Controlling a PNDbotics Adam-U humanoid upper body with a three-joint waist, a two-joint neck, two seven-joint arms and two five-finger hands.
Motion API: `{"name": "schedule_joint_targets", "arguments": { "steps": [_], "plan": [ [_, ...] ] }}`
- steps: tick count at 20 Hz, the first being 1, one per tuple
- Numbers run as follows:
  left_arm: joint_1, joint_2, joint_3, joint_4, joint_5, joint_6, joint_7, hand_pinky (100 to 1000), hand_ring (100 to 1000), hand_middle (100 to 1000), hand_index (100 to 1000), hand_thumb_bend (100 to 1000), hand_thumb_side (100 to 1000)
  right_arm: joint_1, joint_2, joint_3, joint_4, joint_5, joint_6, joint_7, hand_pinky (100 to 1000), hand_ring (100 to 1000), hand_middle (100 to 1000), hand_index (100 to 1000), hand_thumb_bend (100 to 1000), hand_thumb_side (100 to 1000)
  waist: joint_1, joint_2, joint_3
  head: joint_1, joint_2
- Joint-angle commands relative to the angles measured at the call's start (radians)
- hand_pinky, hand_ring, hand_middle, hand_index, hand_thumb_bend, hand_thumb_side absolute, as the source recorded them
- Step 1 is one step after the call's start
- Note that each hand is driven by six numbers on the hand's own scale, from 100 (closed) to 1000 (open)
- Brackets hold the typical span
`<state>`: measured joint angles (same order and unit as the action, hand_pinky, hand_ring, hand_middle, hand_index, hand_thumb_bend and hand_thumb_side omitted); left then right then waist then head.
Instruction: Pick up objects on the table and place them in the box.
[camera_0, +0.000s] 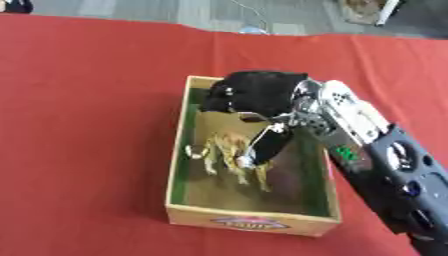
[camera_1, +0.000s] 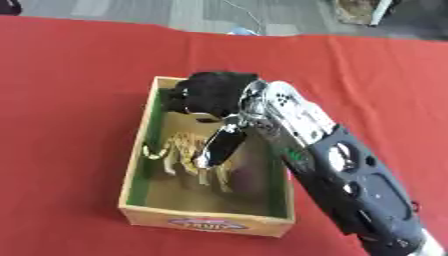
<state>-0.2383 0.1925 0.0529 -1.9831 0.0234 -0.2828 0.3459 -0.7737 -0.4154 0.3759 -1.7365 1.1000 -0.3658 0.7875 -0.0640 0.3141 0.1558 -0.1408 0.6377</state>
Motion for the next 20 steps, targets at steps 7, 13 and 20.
{"name": "schedule_joint_targets", "arguments": {
  "steps": [7, 13, 20],
  "plan": [
    [-0.004, 0.006, -0.002, -0.017, -0.001, 0.001, -0.005, 521, 502, 535, 684, 100, 759, -0.019, -0.073, 0.073, 0.069, 0.082, -0.207, 0.119, 954, 977, 959, 1000, 342, 512, 0.005, -0.021, 0.006, -0.004, -0.009],
    [-0.003, 0.006, -0.003, -0.017, -0.002, 0.002, -0.009, 520, 503, 536, 685, 100, 756, -0.062, -0.060, 0.102, 0.189, 0.149, -0.283, 0.119, 930, 961, 941, 998, 522, 602, 0.003, -0.020, 0.010, -0.007, -0.011],
    [-0.003, 0.005, -0.003, -0.017, -0.003, 0.008, -0.011, 521, 504, 536, 685, 100, 761, -0.076, -0.066, 0.091, 0.218, 0.171, -0.311, 0.119, 919, 955, 929, 987, 569, 655, -0.005, -0.019, 0.010, 0.001, -0.012]
  ]
}}
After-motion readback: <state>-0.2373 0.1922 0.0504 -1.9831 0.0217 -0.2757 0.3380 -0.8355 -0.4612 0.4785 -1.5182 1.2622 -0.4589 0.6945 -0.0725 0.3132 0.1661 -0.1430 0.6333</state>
